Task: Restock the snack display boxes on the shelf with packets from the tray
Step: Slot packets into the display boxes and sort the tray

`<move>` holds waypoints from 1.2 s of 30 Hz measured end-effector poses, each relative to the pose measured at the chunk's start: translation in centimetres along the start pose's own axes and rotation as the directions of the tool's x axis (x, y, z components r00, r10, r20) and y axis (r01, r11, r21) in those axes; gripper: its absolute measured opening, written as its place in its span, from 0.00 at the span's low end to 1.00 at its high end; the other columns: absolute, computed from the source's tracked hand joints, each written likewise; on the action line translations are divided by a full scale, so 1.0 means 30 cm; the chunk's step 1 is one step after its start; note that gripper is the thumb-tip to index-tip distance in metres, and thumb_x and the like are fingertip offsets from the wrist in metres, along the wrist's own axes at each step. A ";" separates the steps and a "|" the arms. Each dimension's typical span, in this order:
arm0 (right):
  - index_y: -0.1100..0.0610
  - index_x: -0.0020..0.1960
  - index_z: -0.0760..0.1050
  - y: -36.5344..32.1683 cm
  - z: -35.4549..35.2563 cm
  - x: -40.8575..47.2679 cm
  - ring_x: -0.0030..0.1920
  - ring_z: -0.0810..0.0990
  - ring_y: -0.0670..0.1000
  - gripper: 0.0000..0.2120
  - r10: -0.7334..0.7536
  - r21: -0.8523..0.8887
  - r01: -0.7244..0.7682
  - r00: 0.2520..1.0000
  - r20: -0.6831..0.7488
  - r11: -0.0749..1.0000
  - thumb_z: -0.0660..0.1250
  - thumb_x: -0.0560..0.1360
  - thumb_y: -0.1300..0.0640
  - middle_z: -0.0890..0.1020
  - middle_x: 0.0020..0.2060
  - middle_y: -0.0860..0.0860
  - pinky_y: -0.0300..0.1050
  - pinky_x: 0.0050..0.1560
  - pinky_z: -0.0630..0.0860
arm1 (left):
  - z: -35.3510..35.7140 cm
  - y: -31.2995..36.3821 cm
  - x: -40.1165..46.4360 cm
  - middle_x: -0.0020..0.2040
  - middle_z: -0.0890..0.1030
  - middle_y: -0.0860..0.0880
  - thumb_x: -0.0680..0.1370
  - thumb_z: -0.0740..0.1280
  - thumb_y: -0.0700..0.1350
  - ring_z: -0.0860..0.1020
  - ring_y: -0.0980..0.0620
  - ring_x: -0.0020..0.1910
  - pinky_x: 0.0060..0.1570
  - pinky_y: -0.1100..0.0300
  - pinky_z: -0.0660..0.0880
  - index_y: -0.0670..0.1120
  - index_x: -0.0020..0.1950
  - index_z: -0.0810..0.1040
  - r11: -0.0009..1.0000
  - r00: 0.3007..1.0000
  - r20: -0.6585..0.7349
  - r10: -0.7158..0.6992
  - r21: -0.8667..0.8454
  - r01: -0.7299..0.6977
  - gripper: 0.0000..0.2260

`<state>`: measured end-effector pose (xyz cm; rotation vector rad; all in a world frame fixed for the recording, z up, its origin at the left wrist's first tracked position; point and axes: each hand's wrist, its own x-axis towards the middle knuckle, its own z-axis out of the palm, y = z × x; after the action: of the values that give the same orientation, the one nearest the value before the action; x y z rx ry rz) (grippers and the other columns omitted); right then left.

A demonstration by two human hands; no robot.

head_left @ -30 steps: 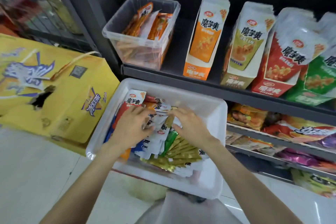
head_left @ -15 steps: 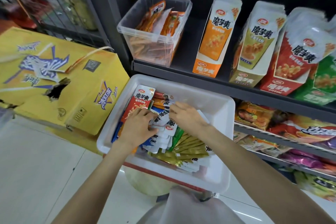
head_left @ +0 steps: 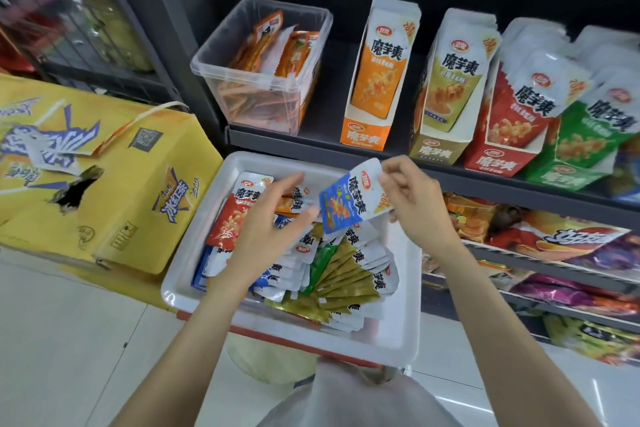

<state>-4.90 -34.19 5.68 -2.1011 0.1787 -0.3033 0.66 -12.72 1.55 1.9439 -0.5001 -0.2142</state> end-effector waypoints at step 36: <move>0.50 0.47 0.71 0.283 -1.100 -0.328 0.35 0.76 0.36 0.07 -0.090 -0.161 -0.121 0.451 -0.888 0.979 0.69 0.74 0.54 0.76 0.36 0.38 0.37 0.41 0.76 | 1.022 0.673 0.309 0.56 0.79 0.52 0.76 0.66 0.46 0.72 0.51 0.59 0.60 0.58 0.66 0.48 0.58 0.79 0.629 0.679 0.217 0.701 0.259 -0.733 0.11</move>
<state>-23.83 -63.15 13.51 -1.9058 0.8994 -1.4583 -7.35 -49.20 7.77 1.8840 -1.4186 0.3250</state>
